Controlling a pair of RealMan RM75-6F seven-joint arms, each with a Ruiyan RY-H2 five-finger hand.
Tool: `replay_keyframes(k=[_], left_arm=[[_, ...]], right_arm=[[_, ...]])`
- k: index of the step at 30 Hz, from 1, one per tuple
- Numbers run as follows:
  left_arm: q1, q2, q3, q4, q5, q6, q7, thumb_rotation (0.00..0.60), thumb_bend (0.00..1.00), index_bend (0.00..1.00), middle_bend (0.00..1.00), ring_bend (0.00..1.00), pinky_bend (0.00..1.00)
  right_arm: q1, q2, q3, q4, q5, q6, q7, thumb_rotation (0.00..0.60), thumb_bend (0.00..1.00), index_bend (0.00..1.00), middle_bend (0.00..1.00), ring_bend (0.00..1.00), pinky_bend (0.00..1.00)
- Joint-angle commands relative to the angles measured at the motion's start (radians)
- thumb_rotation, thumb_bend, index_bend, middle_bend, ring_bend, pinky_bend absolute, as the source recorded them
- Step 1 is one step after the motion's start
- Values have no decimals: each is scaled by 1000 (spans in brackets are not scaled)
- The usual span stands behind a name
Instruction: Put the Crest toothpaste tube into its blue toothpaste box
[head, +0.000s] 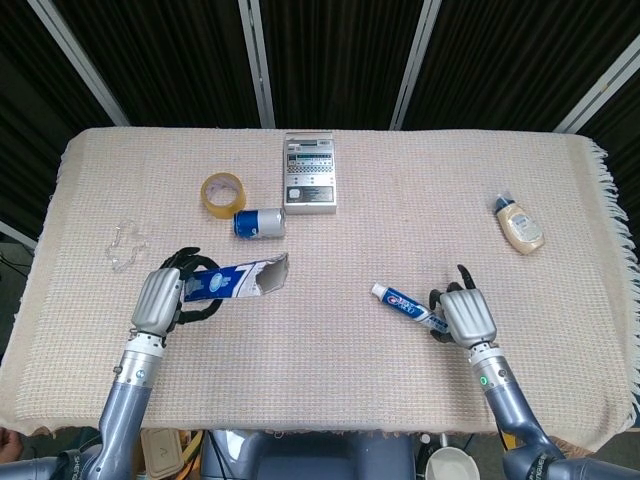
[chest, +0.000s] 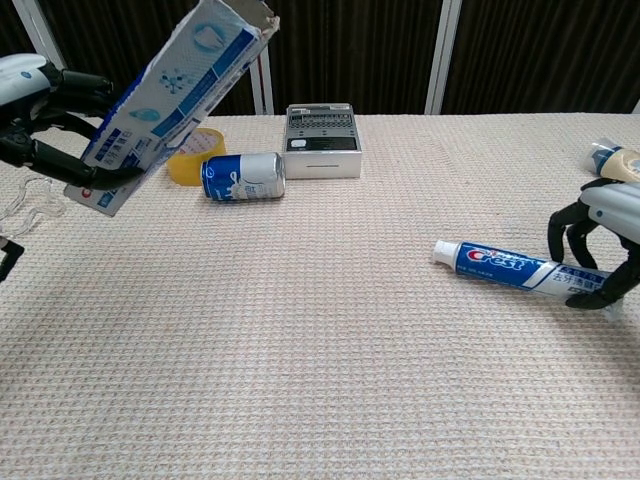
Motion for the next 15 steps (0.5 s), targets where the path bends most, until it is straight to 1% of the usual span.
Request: replay_keyframes(k=[1, 5, 8, 12, 15], left_arm=[[8, 8, 5, 12, 15, -17, -39, 600, 313, 405, 390, 177, 210], [14, 13, 7, 17, 21, -27, -83, 600, 313, 405, 389, 177, 211], [19, 12, 10, 16, 23, -40, -130, 600, 313, 406, 387, 176, 211], [30, 12, 0, 7, 9, -65, -241, 600, 312, 406, 386, 177, 210], [34, 13, 2, 20, 6, -78, -274, 600, 312, 406, 386, 177, 210]], right_arm=[[-1, 5, 3, -10, -6, 9, -5, 600, 242, 537, 715, 383, 0], [-1, 18, 7, -29, -27, 29, -10, 600, 263, 548, 723, 395, 0], [-2, 38, 14, -55, -63, 63, -21, 600, 270, 558, 728, 401, 0], [-7, 83, 26, -123, -100, 105, -42, 600, 276, 564, 736, 411, 0], [-9, 114, 33, -173, -122, 128, -59, 600, 281, 576, 744, 419, 0]])
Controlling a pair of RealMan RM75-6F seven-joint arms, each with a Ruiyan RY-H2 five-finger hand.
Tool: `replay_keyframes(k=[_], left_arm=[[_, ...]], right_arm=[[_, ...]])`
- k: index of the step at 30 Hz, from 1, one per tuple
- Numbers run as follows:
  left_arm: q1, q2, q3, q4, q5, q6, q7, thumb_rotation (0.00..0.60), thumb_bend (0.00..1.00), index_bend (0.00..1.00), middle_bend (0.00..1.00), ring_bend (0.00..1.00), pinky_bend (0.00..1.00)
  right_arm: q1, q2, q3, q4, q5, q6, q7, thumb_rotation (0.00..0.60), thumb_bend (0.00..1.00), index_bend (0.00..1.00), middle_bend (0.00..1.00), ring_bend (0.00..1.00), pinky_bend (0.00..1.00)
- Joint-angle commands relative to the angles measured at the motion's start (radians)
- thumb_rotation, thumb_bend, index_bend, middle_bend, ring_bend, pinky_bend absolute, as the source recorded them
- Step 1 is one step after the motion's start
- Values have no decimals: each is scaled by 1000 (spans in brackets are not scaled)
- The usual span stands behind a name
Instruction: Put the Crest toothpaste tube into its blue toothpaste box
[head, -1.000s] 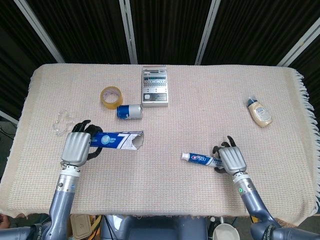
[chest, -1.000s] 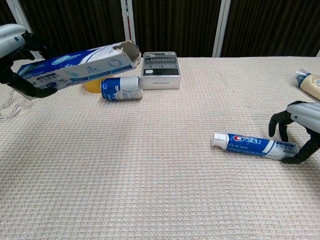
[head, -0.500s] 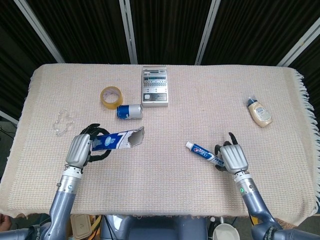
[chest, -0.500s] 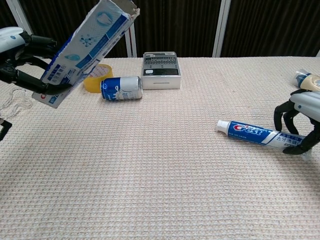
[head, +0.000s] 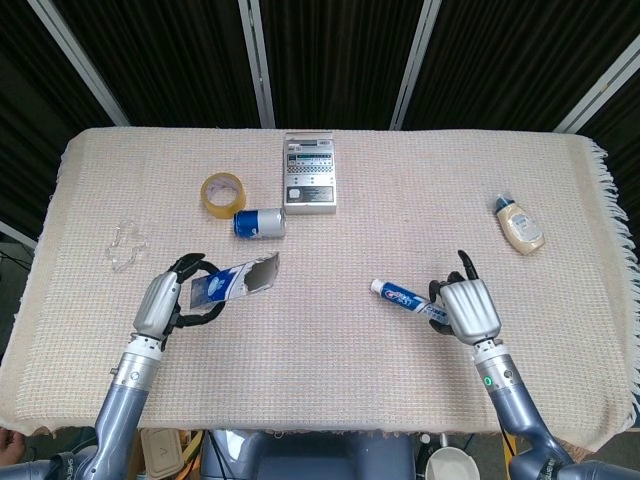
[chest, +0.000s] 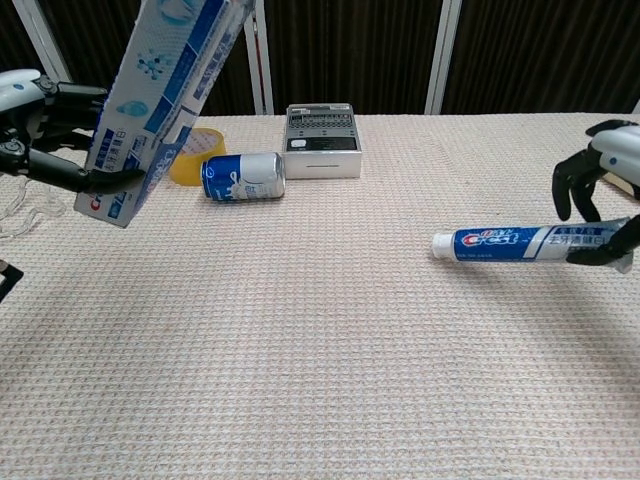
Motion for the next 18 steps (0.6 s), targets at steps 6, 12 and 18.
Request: replay_keyframes(k=[6, 12, 18], left_arm=[[14, -8, 6, 43, 3, -32, -87, 600, 313, 413, 390, 177, 211], [24, -21, 24, 100, 27, -37, -128, 600, 313, 421, 390, 176, 211], [36, -34, 45, 158, 77, -33, -194, 600, 313, 423, 392, 177, 210]], right_arm=[[-5, 104, 30, -167, -60, 63, -66, 600, 289, 581, 747, 421, 0], [0, 203, 72, -304, -64, 89, -147, 600, 290, 581, 747, 420, 0], [-1, 353, 146, -466, -73, 142, -231, 600, 305, 581, 747, 421, 0]])
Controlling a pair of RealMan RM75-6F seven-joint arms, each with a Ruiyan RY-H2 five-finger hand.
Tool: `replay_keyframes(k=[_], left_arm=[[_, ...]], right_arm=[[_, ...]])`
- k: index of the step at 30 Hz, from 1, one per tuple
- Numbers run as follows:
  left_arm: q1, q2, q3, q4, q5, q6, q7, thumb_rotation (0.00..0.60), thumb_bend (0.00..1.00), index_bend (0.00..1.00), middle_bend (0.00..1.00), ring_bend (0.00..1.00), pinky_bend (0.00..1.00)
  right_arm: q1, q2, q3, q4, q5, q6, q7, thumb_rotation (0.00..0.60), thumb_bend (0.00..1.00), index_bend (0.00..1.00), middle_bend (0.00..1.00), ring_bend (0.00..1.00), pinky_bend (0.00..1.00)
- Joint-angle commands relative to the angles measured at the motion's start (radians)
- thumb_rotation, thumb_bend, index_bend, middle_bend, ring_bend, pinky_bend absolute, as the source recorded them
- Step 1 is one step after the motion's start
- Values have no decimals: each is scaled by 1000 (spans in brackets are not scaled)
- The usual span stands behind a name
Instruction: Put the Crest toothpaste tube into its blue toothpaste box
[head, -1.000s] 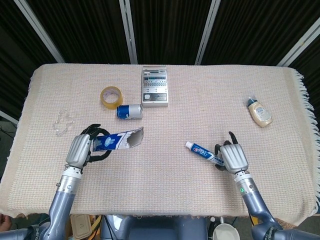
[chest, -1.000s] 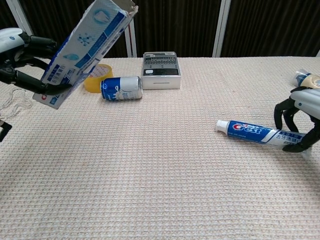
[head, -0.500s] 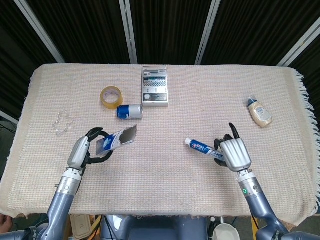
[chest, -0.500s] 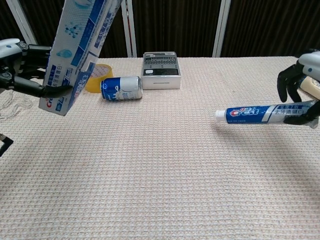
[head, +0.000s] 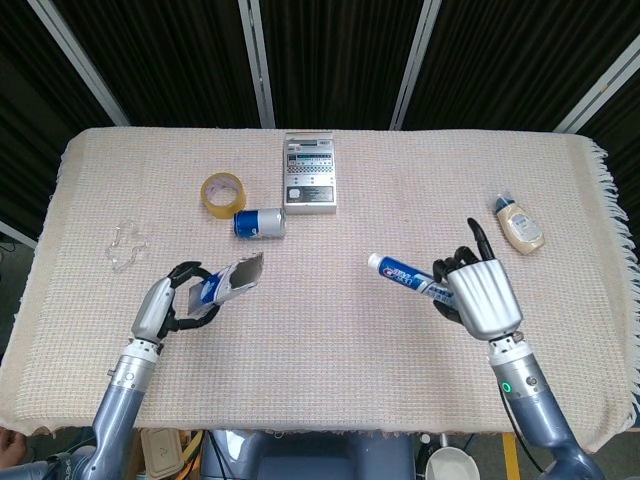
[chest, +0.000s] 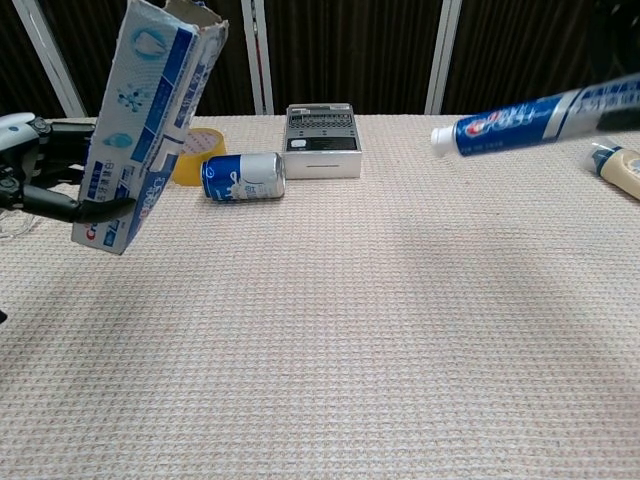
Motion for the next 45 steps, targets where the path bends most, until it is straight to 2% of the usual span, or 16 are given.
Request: replay_keyframes(k=[1, 10, 15, 19, 27, 45], left_arm=[[8, -12, 13, 36, 30, 4, -37, 600, 313, 423, 392, 177, 210], [8, -26, 27, 71, 45, -16, -59, 600, 313, 424, 391, 176, 210], [2, -21, 23, 71, 27, -40, -50, 600, 313, 424, 389, 177, 211], [-2, -24, 20, 67, 22, -47, -35, 600, 313, 424, 389, 177, 210], [-11, -26, 23, 42, 15, -58, 29, 600, 313, 424, 387, 177, 210], [-37, -35, 15, -14, -2, -73, 129, 600, 312, 424, 387, 176, 210]], right_arm=[[-6, 114, 58, -128, -13, 45, -43, 600, 308, 581, 747, 421, 0], [-24, 274, 89, -288, -51, 57, -69, 600, 319, 580, 747, 420, 0], [-46, 323, 67, -315, -225, 66, -67, 600, 332, 582, 747, 421, 0], [-59, 329, 51, -310, -313, 72, -52, 600, 337, 585, 747, 420, 0], [-65, 338, 49, -316, -394, 72, -26, 600, 349, 600, 747, 421, 0], [-51, 257, 12, -320, -434, -31, -68, 600, 353, 606, 747, 421, 0]])
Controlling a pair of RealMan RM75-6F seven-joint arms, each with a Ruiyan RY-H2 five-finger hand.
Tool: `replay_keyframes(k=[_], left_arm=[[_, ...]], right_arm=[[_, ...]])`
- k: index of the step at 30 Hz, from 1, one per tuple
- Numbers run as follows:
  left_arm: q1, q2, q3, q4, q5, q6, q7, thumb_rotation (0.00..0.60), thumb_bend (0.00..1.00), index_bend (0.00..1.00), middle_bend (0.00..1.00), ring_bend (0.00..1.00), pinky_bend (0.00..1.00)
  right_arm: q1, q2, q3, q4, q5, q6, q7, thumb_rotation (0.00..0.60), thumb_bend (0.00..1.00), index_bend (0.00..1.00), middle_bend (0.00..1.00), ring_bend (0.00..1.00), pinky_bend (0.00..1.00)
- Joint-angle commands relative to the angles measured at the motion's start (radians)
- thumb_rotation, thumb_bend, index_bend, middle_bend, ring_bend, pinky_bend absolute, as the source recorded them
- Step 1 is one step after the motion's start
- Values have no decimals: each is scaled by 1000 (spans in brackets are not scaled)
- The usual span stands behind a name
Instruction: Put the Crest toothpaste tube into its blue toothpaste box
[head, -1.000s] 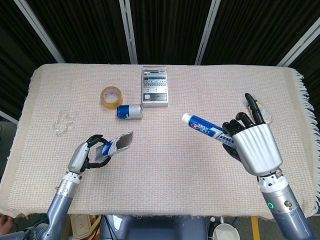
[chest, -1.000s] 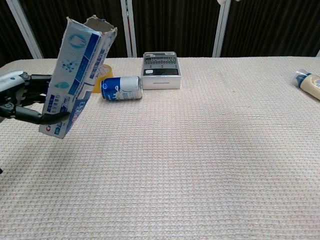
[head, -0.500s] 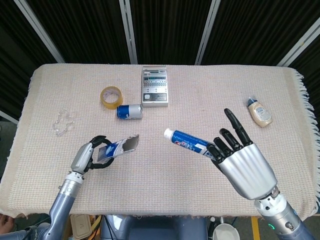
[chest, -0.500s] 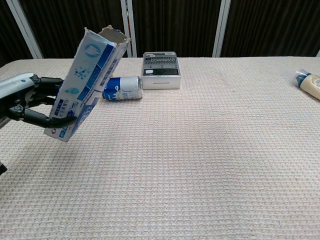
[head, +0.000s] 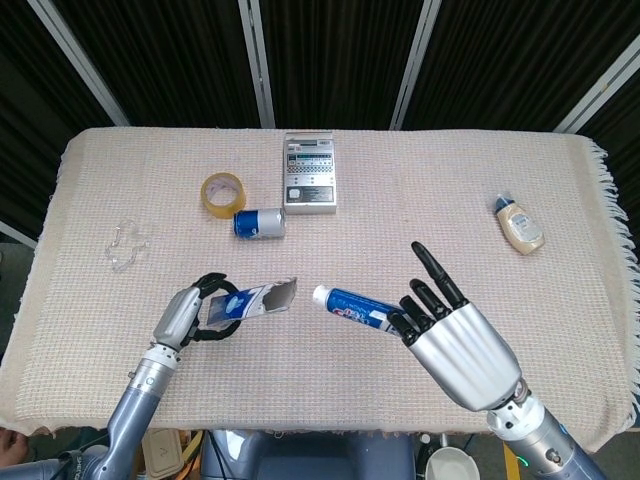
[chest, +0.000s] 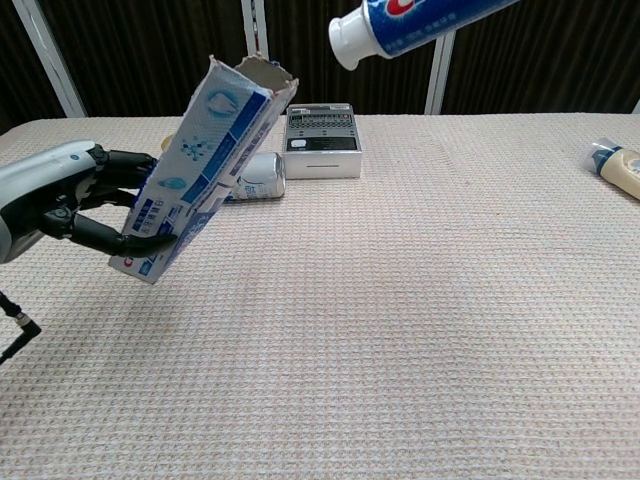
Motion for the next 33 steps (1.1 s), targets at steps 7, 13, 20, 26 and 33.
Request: replay_keyframes(k=[7, 13, 20, 26, 33], left_arm=[[-7, -10, 2, -2, -12, -11, 18, 600, 313, 424, 387, 177, 211], [-14, -12, 10, -4, -3, -20, 26, 600, 313, 423, 386, 176, 210], [-19, -8, 13, -23, 3, -22, 47, 600, 313, 423, 386, 177, 211], [-24, -9, 12, -29, 2, -22, 61, 600, 312, 423, 386, 176, 211], [-27, -15, 13, -32, 1, -23, 66, 600, 313, 423, 387, 177, 210]], right_arm=[[19, -41, 10, -10, 14, -34, -33, 600, 352, 606, 747, 421, 0], [33, -76, 10, -10, 22, -62, -59, 600, 353, 606, 747, 421, 0], [45, -109, 8, -10, 35, -85, -83, 600, 354, 606, 747, 421, 0], [49, -126, 4, -10, 46, -99, -100, 600, 355, 606, 747, 421, 0], [54, -149, -6, -1, 50, -115, -108, 600, 358, 608, 747, 420, 0]])
